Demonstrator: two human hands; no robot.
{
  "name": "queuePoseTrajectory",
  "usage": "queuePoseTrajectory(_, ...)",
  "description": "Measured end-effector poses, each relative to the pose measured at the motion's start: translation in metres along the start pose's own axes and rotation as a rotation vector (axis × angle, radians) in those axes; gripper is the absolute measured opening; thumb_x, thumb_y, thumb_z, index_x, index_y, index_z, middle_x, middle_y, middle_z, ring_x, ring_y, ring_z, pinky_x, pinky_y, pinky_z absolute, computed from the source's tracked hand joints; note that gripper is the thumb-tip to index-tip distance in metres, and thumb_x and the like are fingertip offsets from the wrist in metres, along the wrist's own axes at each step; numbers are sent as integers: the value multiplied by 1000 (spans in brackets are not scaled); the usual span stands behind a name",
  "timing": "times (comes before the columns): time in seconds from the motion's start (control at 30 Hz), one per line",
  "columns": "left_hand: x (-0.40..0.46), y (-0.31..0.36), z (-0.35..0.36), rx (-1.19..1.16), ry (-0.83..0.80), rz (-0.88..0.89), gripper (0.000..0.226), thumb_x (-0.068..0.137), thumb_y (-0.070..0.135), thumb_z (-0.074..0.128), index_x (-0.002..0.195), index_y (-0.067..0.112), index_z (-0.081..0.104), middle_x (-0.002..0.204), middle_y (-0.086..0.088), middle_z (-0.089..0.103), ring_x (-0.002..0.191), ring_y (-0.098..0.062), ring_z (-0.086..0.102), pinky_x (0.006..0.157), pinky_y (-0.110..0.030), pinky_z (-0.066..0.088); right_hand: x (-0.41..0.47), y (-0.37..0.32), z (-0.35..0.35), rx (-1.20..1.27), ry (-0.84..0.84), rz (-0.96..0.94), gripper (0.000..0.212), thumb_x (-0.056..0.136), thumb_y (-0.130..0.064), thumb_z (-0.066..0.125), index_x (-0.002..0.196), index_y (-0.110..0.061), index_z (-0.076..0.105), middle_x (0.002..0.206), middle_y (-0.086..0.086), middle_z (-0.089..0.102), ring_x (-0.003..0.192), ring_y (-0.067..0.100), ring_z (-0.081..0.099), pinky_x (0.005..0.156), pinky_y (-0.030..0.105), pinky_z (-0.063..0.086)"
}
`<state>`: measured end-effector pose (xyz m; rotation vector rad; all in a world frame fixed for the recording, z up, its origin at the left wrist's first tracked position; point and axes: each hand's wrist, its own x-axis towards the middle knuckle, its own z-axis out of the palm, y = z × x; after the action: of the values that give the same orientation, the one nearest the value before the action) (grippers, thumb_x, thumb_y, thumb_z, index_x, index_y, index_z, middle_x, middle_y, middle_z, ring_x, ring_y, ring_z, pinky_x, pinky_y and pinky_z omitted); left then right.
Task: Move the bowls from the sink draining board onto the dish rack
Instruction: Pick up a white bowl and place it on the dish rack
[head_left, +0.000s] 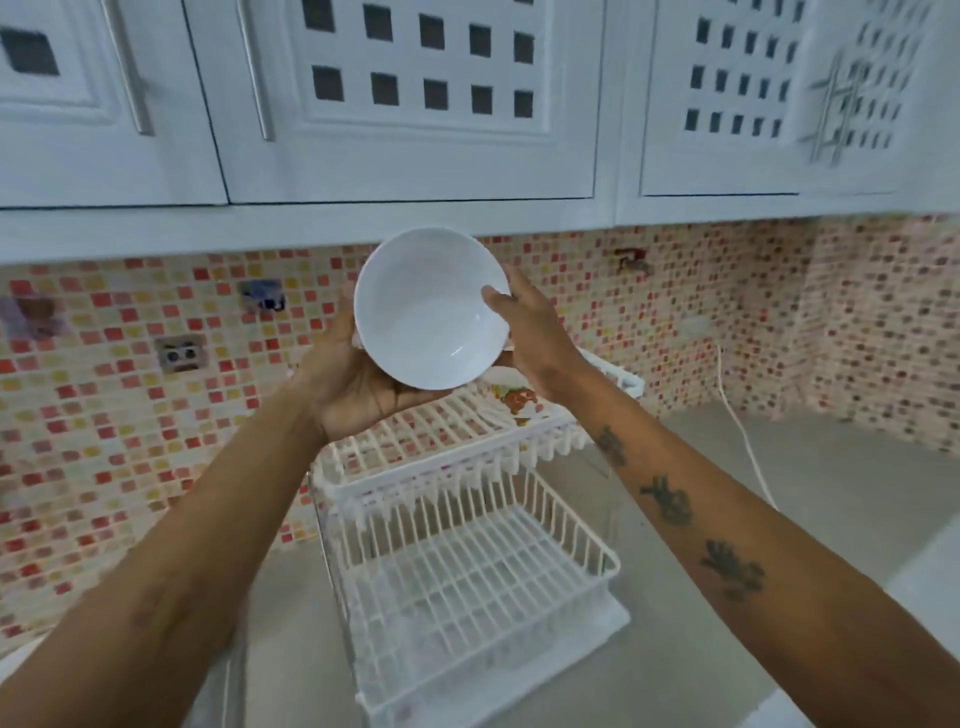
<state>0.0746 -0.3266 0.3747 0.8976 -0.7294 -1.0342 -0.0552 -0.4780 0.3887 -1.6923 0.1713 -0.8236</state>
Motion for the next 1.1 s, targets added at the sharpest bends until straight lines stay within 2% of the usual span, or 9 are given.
queuePoseTrajectory(0.1,27,-12,26,74,119,29,57,92,62,44,128,19,56,136,-18,52,119,-43,58,80,-57,58,7,8,-38,32,72,33,38,99,-37,38,132,-22,52,128,2,56,114,25,55,75,35,52)
queuePoseTrajectory(0.23,60,-24,51,323,306,131,43,91,52,53,121,21,55,113,-13,59,95,-29,63,77,-47,60,25,21,-70,10,166,-3,35,101,-34,31,107,-26,65,107,-3,62,107,24,58,86,33,46)
queuePoseTrajectory(0.33,87,-37,56,591,415,254,52,83,46,68,123,15,57,115,-8,66,93,-21,66,74,-33,57,37,37,-80,-47,165,28,51,99,-46,28,132,-18,55,130,8,58,121,26,53,102,37,42)
queuePoseTrajectory(0.4,101,-47,52,778,455,362,61,75,46,77,123,15,58,115,-4,66,98,-20,66,74,-28,56,44,50,-82,-88,142,67,66,90,-59,31,134,-16,53,134,10,57,122,27,54,107,44,40)
queuePoseTrajectory(0.47,113,-55,49,941,475,409,75,67,48,82,129,17,54,121,-2,62,104,-19,64,82,-29,56,48,64,-83,-147,165,97,65,86,-62,35,127,-15,57,127,7,61,116,26,57,104,45,43)
queuePoseTrajectory(0.57,129,-65,43,1126,500,403,88,61,53,83,134,17,49,128,-4,55,109,-21,60,88,-31,54,53,80,-87,-132,200,141,47,92,-52,44,112,-12,56,104,2,62,98,25,60,82,35,48)
queuePoseTrajectory(0.67,142,-71,37,1225,503,381,92,60,57,82,136,19,45,131,-5,51,112,-22,57,89,-32,53,58,90,-91,-76,175,187,47,89,-49,54,117,-12,54,104,2,62,89,20,64,69,30,50)
queuePoseTrajectory(0.87,154,-81,31,1290,496,341,97,54,57,83,135,20,44,132,-6,52,115,-24,57,94,-40,54,71,104,-100,-79,72,326,63,72,-50,57,127,-19,55,118,12,66,93,29,70,61,33,56)
queuePoseTrajectory(1.1,161,-88,27,1310,466,272,87,63,47,85,131,14,44,129,-8,52,114,-27,54,93,-43,52,70,99,-98,-104,57,446,39,91,-31,51,125,-11,55,115,12,66,84,26,64,60,29,47)
